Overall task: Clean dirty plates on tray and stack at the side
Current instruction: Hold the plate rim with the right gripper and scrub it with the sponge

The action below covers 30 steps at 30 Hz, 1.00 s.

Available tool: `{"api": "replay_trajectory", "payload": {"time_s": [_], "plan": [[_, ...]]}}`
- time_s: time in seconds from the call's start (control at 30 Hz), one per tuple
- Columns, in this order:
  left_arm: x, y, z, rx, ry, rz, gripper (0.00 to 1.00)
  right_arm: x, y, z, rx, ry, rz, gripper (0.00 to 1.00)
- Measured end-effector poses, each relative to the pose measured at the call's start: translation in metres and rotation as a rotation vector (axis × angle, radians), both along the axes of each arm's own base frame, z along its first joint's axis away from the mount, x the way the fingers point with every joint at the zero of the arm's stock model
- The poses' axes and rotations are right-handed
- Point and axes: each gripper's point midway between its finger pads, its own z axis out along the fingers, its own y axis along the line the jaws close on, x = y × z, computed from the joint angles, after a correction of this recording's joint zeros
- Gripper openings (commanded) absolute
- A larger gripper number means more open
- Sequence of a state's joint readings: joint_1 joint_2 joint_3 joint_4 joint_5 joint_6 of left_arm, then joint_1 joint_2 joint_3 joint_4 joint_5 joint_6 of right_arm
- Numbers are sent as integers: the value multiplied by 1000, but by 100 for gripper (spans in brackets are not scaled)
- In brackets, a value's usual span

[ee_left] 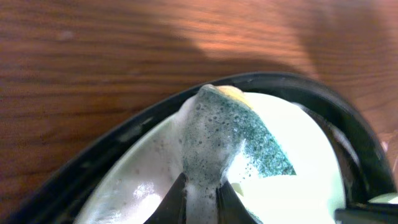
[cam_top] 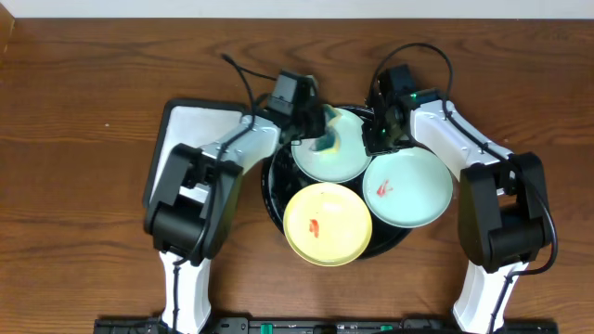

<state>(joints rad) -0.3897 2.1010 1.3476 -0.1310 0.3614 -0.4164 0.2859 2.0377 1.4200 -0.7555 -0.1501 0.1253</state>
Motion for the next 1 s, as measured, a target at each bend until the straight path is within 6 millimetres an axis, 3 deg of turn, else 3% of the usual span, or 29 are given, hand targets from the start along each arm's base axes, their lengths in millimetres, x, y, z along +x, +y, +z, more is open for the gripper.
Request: {"api": "replay_trajectory", "payload": {"time_s": [0.27, 0.43, 0.6, 0.73, 0.9, 1.0], "plan": [[-26, 28, 2, 108, 141, 53, 7, -2, 4, 0, 15, 12, -20, 1], [-42, 32, 2, 120, 214, 74, 8, -2, 5, 0, 20, 18, -47, 1], [-46, 21, 3, 108, 219, 65, 7, -2, 4, 0, 20, 22, -62, 1], [-45, -1, 7, 85, 165, 32, 8, -3, 1, -1, 3, 25, -70, 1], [-64, -34, 6, 77, 172, -18, 8, -1, -2, -1, -15, 17, -83, 1], [-70, -40, 5, 79, 180, -29, 8, -1, -3, -1, -17, 17, -89, 1]]}}
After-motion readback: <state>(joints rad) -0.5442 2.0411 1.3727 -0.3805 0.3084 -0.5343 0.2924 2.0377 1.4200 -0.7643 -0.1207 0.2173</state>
